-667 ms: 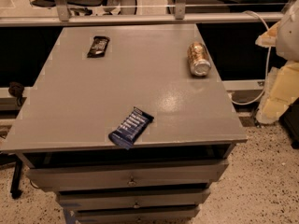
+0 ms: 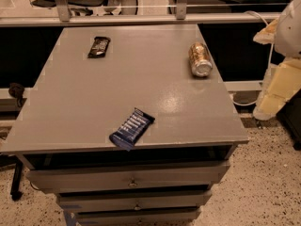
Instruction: Move orange can near rxbar chocolate
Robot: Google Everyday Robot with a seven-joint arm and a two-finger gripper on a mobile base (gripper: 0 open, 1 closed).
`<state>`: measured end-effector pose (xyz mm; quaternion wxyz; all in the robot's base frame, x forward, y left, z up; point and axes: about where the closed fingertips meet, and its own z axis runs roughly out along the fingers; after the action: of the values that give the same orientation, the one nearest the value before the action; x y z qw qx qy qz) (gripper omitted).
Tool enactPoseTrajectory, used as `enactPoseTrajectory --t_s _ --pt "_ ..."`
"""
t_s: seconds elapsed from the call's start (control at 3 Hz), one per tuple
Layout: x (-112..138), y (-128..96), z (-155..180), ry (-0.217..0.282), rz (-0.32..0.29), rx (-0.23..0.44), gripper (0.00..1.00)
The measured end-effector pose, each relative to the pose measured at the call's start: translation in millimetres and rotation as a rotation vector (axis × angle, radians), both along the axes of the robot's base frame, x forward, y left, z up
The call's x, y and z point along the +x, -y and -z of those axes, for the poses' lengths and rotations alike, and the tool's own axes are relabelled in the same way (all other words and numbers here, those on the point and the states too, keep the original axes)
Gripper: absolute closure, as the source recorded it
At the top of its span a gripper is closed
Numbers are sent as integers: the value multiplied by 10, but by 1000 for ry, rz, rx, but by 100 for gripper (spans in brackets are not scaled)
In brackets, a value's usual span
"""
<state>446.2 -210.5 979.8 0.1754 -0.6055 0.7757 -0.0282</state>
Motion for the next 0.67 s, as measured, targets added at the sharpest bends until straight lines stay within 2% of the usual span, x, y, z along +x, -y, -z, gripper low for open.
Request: enactPoseTrajectory --t_s 0.33,0.67 --pt "448 -172 13 26 42 113 0" --pt "1069 -335 17 40 154 229 0"
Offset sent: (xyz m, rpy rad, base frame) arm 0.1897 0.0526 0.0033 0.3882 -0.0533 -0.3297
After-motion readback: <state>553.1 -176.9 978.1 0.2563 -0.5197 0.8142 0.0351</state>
